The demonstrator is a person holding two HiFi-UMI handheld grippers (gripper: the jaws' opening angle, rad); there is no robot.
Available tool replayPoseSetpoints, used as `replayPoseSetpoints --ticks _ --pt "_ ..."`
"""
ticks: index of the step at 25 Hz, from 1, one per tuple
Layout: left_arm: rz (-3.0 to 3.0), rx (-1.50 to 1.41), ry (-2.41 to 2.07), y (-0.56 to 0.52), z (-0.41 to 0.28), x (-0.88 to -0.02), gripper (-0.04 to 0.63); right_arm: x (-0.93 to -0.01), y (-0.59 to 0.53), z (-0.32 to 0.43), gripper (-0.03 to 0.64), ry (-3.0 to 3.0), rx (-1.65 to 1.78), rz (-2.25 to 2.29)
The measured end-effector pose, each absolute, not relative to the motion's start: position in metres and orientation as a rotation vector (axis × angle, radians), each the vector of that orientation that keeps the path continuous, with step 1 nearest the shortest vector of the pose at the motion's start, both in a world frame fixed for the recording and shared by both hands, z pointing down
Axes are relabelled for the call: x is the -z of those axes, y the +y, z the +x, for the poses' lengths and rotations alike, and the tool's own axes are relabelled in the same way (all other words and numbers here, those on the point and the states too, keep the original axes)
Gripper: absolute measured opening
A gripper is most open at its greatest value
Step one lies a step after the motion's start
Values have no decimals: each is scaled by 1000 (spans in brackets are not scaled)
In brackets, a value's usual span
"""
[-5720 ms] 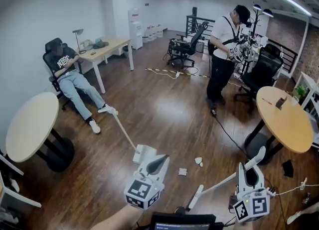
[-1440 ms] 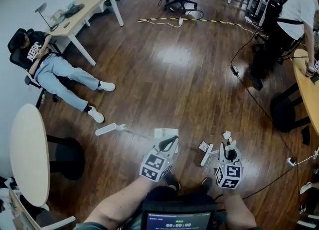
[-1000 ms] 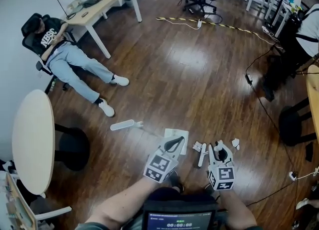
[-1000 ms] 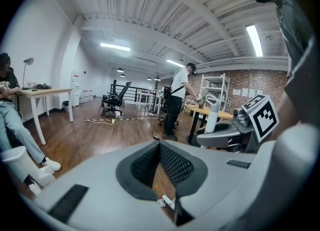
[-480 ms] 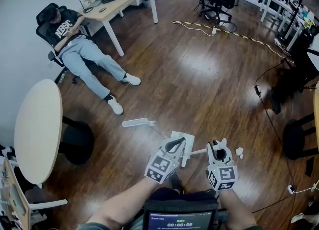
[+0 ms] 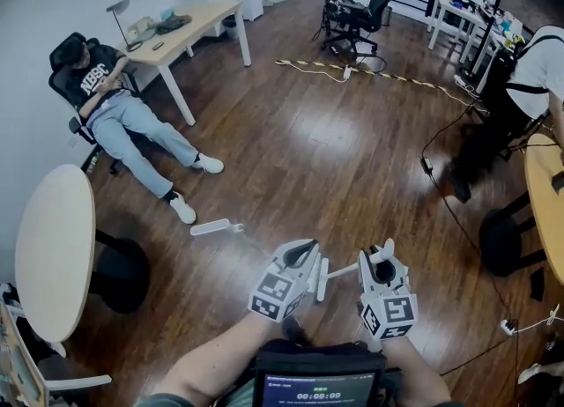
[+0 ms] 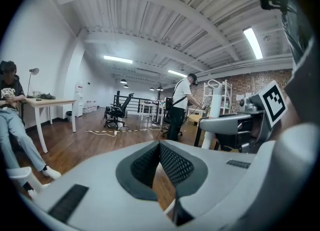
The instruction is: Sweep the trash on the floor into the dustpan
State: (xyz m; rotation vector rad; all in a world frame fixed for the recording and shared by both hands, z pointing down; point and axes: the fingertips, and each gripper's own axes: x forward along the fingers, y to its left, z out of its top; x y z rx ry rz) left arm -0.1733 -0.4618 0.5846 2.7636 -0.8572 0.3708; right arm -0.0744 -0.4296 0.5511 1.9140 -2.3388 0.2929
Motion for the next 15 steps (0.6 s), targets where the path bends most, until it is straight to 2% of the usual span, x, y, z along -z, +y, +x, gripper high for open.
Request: replayPoseSetpoints --ticks 7,15 --pt "2761 -178 -838 -406 -81 -494 17 -456 -352 20 101 -2322 -170 1987" --pt "2832 -208 -840 -328 22 -405 17 -353 -251 141 100 -2328 -89 2049"
